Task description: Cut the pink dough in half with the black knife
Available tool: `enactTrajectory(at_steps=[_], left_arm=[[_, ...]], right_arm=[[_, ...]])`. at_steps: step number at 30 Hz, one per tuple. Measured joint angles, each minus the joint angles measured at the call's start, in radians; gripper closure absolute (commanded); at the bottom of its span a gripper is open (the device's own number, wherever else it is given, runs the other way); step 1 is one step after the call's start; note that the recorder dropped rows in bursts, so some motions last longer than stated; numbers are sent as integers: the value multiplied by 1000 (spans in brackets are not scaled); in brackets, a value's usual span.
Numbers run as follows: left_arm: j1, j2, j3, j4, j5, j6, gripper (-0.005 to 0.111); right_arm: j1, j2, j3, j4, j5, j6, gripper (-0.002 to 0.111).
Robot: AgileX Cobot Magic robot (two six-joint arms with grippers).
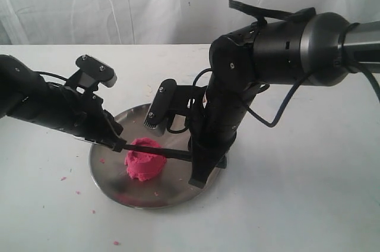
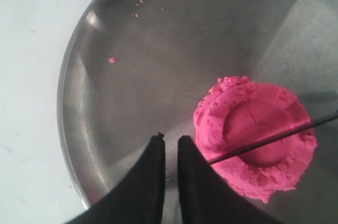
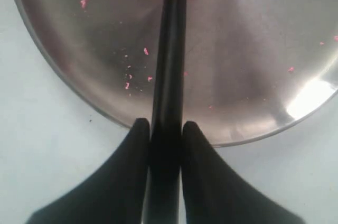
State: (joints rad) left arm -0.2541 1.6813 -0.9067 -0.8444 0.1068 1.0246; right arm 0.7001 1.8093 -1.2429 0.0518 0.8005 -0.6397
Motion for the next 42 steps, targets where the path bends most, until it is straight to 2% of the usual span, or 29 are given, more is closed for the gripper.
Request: enactTrajectory(at_steps=[4, 8, 19, 31, 39, 42], left_arm=[[0, 22, 0, 0, -10, 0, 93], [0, 44, -17, 0, 10, 0, 107], [8, 58, -79, -2, 108, 0, 107], [10, 66, -79, 46, 117, 1, 107], [81, 66, -79, 52, 155, -22, 107], [88, 66, -79, 52, 165, -22, 107]], right_arm=[[0, 0, 0, 0, 0, 0, 108], [0, 0, 0, 0, 0, 0, 108], [0, 0, 0, 2, -1, 0, 108], [0, 0, 0, 2, -1, 0, 108], [0, 0, 0, 2, -1, 0, 108], [0, 0, 0, 2, -1, 0, 108]])
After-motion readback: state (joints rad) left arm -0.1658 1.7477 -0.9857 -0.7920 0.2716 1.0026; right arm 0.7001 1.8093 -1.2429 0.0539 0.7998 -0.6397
